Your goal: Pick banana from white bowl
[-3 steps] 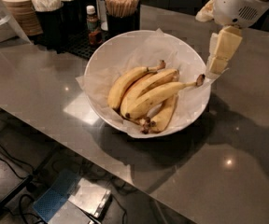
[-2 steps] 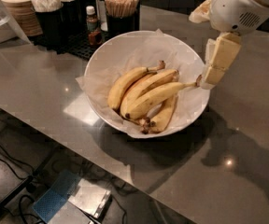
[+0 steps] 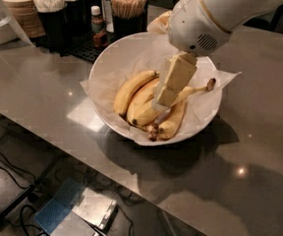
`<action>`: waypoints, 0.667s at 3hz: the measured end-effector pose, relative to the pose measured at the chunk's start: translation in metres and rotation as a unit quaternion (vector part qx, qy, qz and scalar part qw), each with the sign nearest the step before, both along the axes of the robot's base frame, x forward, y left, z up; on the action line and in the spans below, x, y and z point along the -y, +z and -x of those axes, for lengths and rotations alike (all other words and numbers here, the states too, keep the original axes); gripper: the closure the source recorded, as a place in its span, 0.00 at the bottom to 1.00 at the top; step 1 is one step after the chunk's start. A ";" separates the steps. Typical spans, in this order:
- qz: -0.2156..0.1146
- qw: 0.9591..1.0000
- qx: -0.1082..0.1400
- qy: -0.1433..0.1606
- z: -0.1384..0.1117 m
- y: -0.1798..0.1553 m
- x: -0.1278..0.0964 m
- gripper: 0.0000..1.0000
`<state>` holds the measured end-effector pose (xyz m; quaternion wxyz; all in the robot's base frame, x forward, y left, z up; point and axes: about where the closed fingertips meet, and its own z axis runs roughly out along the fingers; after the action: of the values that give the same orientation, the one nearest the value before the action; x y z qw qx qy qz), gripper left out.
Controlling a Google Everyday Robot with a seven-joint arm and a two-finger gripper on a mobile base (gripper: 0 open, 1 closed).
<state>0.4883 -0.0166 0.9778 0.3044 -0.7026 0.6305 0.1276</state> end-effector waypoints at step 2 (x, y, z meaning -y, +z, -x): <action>-0.014 1.000 0.000 -0.027 -0.011 -0.013 0.008 0.00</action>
Offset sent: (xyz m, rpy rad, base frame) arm 0.0315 -0.0255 -0.0378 0.0774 0.0063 -0.1501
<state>0.4989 -0.0246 0.9648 0.3172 -0.6812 0.6472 0.1283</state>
